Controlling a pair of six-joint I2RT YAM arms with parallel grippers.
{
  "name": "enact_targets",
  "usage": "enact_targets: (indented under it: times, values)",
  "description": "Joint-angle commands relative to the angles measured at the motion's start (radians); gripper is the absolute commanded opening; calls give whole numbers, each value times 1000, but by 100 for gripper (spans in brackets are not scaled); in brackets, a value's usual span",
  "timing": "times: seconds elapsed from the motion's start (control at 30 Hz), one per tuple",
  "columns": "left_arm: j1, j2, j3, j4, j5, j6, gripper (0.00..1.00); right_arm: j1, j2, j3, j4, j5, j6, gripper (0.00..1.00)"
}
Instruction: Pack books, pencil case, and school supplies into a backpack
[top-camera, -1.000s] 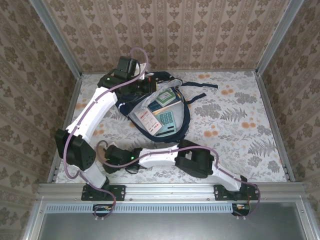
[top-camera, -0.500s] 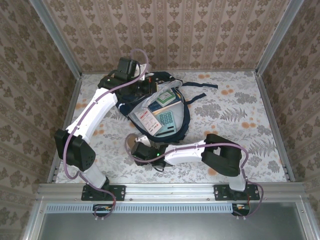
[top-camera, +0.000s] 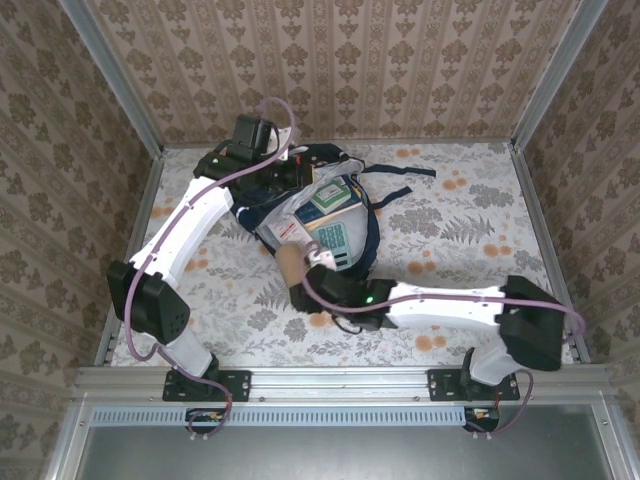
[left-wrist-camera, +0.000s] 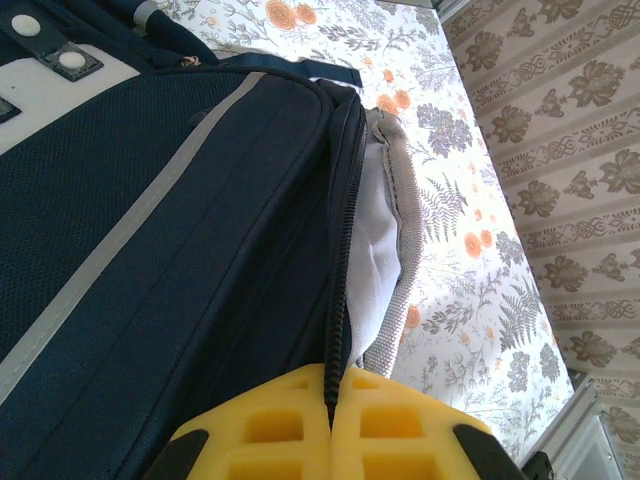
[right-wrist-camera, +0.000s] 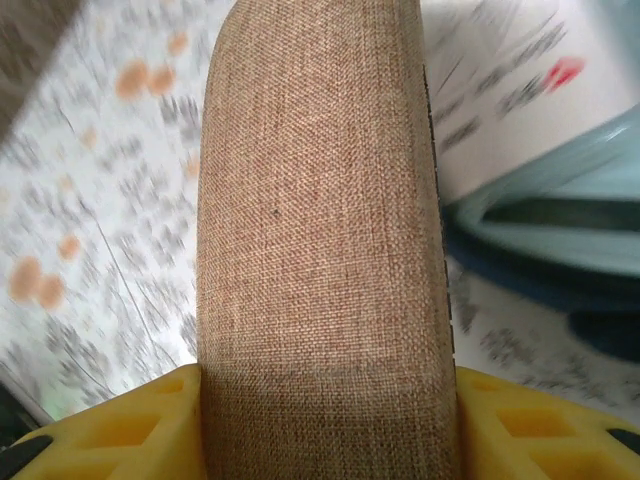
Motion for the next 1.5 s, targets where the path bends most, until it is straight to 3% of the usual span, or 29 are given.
enact_targets:
  times: [0.0, 0.27, 0.6, 0.7, 0.83, 0.97, 1.07, 1.23, 1.47]
  values:
    - [7, -78, 13, 80, 46, -32, 0, -78, -91, -37, -16, 38, 28, 39]
    - [-11, -88, -1, 91, 42, -45, 0, -325, -117, -37, -67, 42, 65, 37]
    - [-37, -96, -12, 93, 34, -49, 0, -419, 101, 61, -59, 6, 140, 38]
    - [-41, -97, -16, 91, 36, -48, 0, -428, 167, 95, -61, 15, 151, 45]
    - [-42, -102, -27, 85, 33, -40, 0, -437, 221, 172, -135, -15, 116, 71]
    - [-40, -103, -39, 89, 34, -34, 0, -436, 153, 163, -175, -13, 93, 83]
    - [-39, -100, -43, 99, 40, -34, 0, -439, 67, 129, -202, -5, 71, 87]
    - [-38, -87, -44, 114, 55, -37, 0, -468, -39, 66, -248, -4, 57, 82]
    - [-39, -77, -48, 119, 63, -41, 0, -563, -9, 8, -207, -132, 40, 51]
